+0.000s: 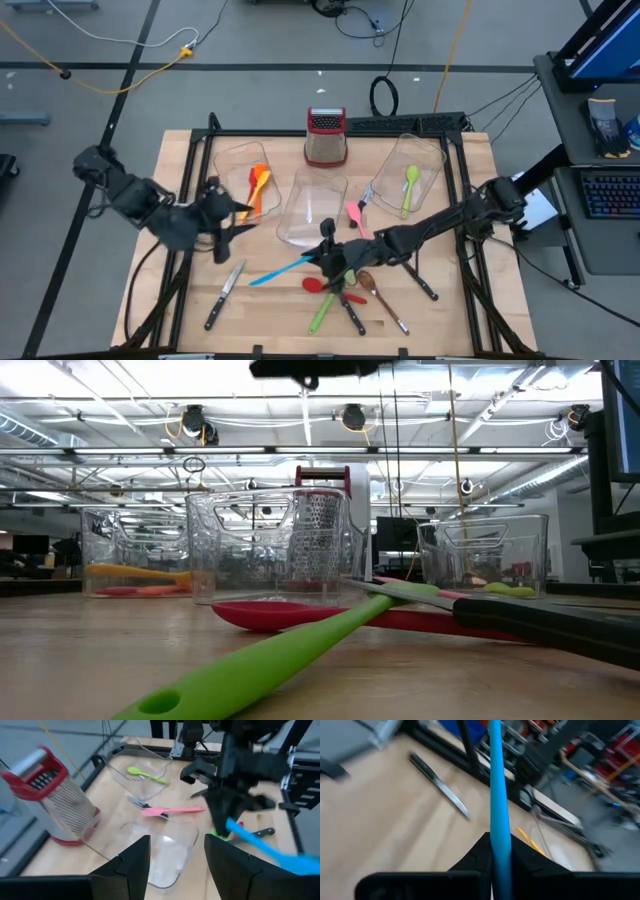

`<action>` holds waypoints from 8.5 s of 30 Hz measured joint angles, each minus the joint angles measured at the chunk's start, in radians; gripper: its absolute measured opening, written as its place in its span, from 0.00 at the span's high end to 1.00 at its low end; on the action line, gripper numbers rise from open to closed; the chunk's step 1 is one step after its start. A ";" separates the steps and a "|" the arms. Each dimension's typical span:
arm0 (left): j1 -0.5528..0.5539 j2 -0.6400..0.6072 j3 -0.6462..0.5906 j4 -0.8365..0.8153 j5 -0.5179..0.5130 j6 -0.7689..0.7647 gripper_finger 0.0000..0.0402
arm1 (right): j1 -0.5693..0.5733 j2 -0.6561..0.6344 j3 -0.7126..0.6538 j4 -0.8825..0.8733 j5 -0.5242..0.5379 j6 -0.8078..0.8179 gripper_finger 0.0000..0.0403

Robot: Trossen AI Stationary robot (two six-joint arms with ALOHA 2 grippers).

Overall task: Pick & Place Kitchen Items
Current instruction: Put the blue spatula into the left transparent bin, then put the pink spatula into the left transparent bin

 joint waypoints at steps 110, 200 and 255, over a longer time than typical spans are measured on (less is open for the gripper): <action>0.241 0.304 -0.583 1.704 0.436 0.615 0.97 | -0.110 -0.067 -0.254 0.596 -0.351 0.352 0.94; 1.064 0.257 -0.586 0.153 0.775 -0.204 0.96 | -0.057 -0.073 -0.254 0.307 -0.308 0.321 0.61; 0.626 -0.331 -0.586 0.362 0.590 0.084 0.62 | -0.057 -0.074 -0.254 -0.077 -0.304 0.501 0.62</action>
